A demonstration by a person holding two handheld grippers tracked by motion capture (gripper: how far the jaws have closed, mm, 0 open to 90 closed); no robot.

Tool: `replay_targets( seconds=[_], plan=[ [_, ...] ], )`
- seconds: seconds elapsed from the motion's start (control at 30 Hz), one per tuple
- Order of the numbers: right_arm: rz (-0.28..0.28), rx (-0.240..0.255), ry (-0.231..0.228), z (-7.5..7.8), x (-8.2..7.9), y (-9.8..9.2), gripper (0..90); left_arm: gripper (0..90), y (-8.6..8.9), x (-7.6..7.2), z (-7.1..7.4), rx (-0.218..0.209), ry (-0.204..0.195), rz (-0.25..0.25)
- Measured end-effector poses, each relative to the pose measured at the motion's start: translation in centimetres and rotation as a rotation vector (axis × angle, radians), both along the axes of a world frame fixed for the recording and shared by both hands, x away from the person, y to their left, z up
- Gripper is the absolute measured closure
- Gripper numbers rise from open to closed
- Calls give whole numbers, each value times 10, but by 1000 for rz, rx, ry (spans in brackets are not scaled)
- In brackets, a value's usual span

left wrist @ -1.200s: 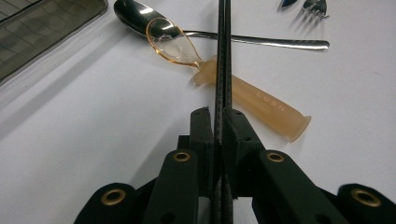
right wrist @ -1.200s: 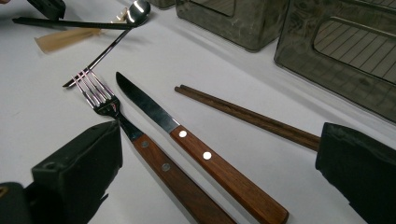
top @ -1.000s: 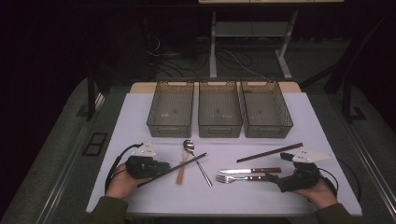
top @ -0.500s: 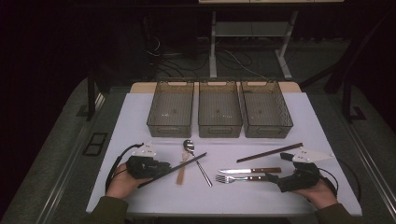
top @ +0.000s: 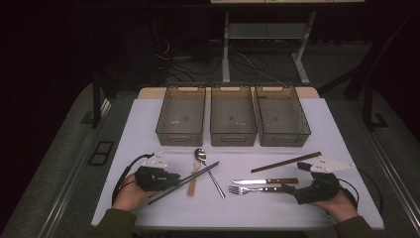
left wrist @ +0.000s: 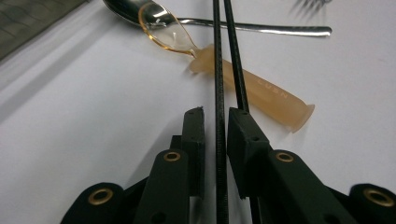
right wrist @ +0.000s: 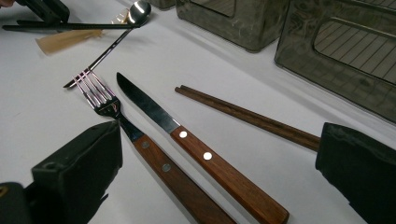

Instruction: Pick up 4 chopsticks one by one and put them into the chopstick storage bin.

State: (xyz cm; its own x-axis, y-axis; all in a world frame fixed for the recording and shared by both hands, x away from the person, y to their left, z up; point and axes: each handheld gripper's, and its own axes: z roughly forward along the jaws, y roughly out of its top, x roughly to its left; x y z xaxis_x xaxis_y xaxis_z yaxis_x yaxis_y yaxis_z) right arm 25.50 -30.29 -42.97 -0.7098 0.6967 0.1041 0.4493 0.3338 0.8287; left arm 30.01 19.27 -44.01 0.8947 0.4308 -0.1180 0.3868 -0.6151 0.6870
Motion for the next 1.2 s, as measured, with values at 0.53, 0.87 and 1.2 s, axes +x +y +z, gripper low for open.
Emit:
replay_targets(
  seconds=[0.53,0.87,1.2],
  plan=[
    [0,-2,1,0,0,0,8,777,-7,-1,-3,29,-3,-22],
    [3,1,5,-1,0,2,8,837,-8,-1,-3,36,-8,-4],
    [16,2,13,-4,1,7,8,847,-8,0,-3,44,-5,-7]
  ],
)
